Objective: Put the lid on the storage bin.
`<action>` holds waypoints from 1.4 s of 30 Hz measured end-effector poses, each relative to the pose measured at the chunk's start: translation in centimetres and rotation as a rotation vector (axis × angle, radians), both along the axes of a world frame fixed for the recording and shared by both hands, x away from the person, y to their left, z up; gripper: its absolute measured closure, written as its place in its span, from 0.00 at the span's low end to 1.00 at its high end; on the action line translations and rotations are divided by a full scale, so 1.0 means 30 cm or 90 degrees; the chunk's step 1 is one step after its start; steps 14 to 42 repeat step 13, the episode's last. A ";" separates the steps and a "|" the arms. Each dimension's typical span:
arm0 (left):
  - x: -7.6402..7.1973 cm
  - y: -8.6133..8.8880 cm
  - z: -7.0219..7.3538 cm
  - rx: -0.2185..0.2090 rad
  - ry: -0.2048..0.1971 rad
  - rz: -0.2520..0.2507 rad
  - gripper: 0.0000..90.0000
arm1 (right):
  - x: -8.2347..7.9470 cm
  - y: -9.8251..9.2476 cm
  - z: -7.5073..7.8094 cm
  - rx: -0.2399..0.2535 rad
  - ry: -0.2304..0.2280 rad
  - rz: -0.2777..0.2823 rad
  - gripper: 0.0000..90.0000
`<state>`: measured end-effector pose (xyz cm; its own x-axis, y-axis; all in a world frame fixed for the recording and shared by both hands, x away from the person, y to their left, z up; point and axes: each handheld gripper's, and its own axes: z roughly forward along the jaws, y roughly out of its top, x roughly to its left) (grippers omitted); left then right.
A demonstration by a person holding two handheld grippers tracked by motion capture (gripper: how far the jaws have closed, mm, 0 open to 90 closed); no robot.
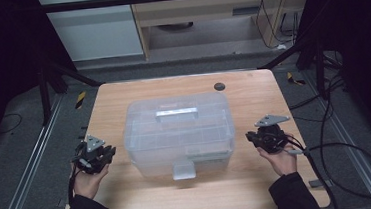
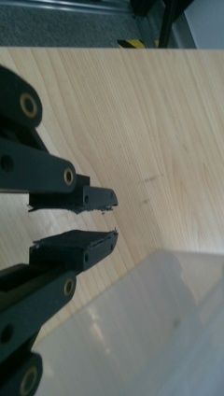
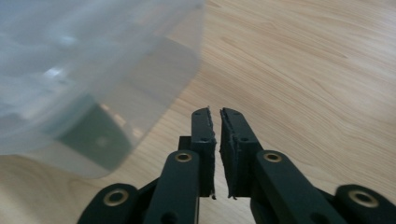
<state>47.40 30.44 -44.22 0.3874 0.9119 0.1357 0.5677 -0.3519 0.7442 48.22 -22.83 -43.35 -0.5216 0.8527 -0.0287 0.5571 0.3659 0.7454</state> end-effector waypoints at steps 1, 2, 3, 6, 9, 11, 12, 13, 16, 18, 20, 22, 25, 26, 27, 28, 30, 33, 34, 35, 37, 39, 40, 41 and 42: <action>0.005 0.010 -0.011 0.003 0.000 0.011 0.79 | 0.004 -0.012 -0.008 0.000 -0.003 -0.010 0.87; 0.008 0.016 -0.017 0.001 0.001 0.015 0.76 | 0.009 -0.026 -0.019 -0.002 -0.001 -0.022 0.85; 0.015 0.030 -0.036 0.005 0.004 0.027 0.71 | 0.015 -0.050 -0.035 -0.006 -0.004 -0.040 0.78; 0.022 0.043 -0.052 0.005 0.012 0.036 0.66 | 0.020 -0.069 -0.046 -0.007 -0.006 -0.057 0.70; 0.030 0.063 -0.071 0.005 0.015 0.057 0.60 | 0.026 -0.117 -0.072 -0.009 -0.022 -0.101 0.51; 0.032 0.067 -0.074 0.005 0.015 0.063 0.58 | 0.027 -0.129 -0.078 -0.009 -0.025 -0.114 0.48; 0.033 0.070 -0.075 0.004 0.015 0.064 0.56 | 0.028 -0.145 -0.085 -0.008 -0.023 -0.127 0.44; 0.034 0.073 -0.078 0.001 0.015 0.067 0.55 | 0.027 -0.154 -0.089 -0.005 -0.023 -0.135 0.41; 0.034 0.073 -0.078 0.001 0.015 0.067 0.55 | 0.027 -0.154 -0.089 -0.005 -0.023 -0.135 0.41; 0.034 0.073 -0.078 0.001 0.015 0.067 0.55 | 0.027 -0.154 -0.089 -0.005 -0.023 -0.135 0.41; 0.034 0.073 -0.078 0.001 0.015 0.067 0.55 | 0.027 -0.154 -0.089 -0.005 -0.023 -0.135 0.41; 0.034 0.073 -0.078 0.001 0.015 0.067 0.55 | 0.027 -0.154 -0.089 -0.005 -0.023 -0.135 0.41; 0.034 0.073 -0.078 0.001 0.015 0.067 0.55 | 0.027 -0.154 -0.089 -0.005 -0.023 -0.135 0.41; 0.034 0.073 -0.078 0.001 0.015 0.067 0.55 | 0.027 -0.154 -0.089 -0.005 -0.023 -0.135 0.41; 0.034 0.073 -0.078 0.001 0.015 0.067 0.55 | 0.027 -0.154 -0.089 -0.005 -0.023 -0.135 0.41; 0.034 0.073 -0.078 0.001 0.015 0.067 0.55 | 0.027 -0.154 -0.089 -0.005 -0.023 -0.135 0.41; 0.034 0.073 -0.078 0.001 0.015 0.067 0.55 | 0.027 -0.154 -0.089 -0.005 -0.023 -0.135 0.41; 0.034 0.073 -0.078 0.001 0.015 0.067 0.55 | 0.027 -0.154 -0.089 -0.005 -0.023 -0.135 0.41; 0.034 0.073 -0.078 0.001 0.015 0.067 0.55 | 0.027 -0.154 -0.089 -0.005 -0.023 -0.135 0.41; 0.034 0.073 -0.078 0.001 0.015 0.067 0.55 | 0.027 -0.154 -0.089 -0.005 -0.023 -0.135 0.41; 0.034 0.073 -0.078 0.001 0.015 0.067 0.55 | 0.027 -0.154 -0.089 -0.005 -0.023 -0.135 0.41; 0.034 0.073 -0.078 0.001 0.015 0.067 0.55 | 0.027 -0.154 -0.089 -0.005 -0.023 -0.135 0.41; 0.034 0.073 -0.078 0.001 0.015 0.067 0.55 | 0.027 -0.154 -0.089 -0.005 -0.023 -0.135 0.41; 0.034 0.073 -0.078 0.001 0.015 0.067 0.55 | 0.027 -0.154 -0.089 -0.005 -0.023 -0.135 0.41; 0.034 0.073 -0.078 0.001 0.015 0.067 0.55 | 0.027 -0.154 -0.089 -0.005 -0.023 -0.135 0.41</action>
